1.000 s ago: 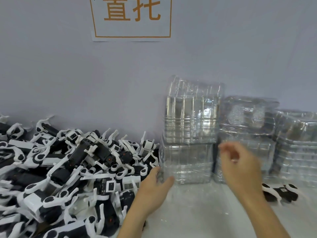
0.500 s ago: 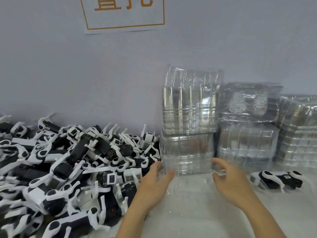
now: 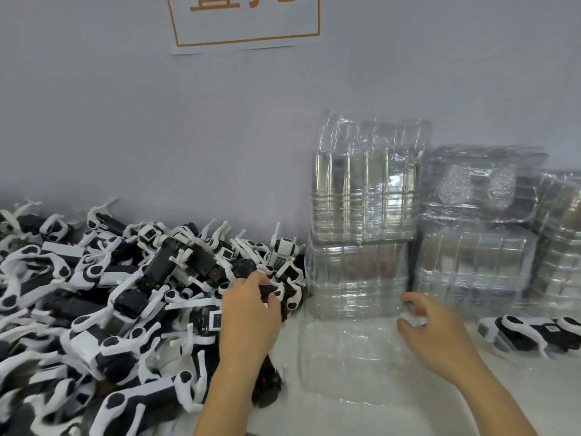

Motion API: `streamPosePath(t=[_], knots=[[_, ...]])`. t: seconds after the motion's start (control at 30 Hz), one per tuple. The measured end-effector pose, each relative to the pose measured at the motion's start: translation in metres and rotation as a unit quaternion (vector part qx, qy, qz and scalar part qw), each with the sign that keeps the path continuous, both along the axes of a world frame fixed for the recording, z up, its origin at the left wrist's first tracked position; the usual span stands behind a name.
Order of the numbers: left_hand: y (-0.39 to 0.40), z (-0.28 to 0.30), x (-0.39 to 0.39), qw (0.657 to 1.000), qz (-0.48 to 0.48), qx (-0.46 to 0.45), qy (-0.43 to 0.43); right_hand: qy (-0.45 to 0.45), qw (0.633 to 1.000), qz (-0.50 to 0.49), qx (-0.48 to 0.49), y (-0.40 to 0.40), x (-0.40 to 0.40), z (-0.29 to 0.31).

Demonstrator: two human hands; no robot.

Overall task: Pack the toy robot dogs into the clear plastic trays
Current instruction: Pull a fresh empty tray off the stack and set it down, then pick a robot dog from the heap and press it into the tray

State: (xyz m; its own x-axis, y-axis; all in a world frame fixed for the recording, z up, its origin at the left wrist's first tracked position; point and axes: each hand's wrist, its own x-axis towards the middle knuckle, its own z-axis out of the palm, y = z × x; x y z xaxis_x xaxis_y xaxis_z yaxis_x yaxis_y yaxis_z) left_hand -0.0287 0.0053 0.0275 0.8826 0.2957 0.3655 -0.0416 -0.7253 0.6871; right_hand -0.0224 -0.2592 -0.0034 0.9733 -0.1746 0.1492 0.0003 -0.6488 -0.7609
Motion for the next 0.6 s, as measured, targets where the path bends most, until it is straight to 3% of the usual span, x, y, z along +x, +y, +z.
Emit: streamPosePath(t=[0.13, 0.23, 0.43, 0.6], knots=[[0.004, -0.013, 0.001, 0.987, -0.002, 0.104, 0.124, 0.001, 1.0, 0.006, 0.004, 0.002, 0.002, -0.002], [0.003, -0.016, 0.001, 0.981, 0.02, 0.146, 0.126, 0.005, 1.0, 0.012, 0.008, 0.001, 0.002, -0.001], [0.009, -0.012, 0.002, 0.989, 0.034, 0.08, 0.118, 0.008, 1.0, 0.02, 0.012, 0.0, 0.002, -0.001], [0.019, 0.003, 0.0, 0.994, 0.008, -0.039, 0.106, 0.012, 1.0, 0.024, 0.003, 0.001, 0.001, 0.001]])
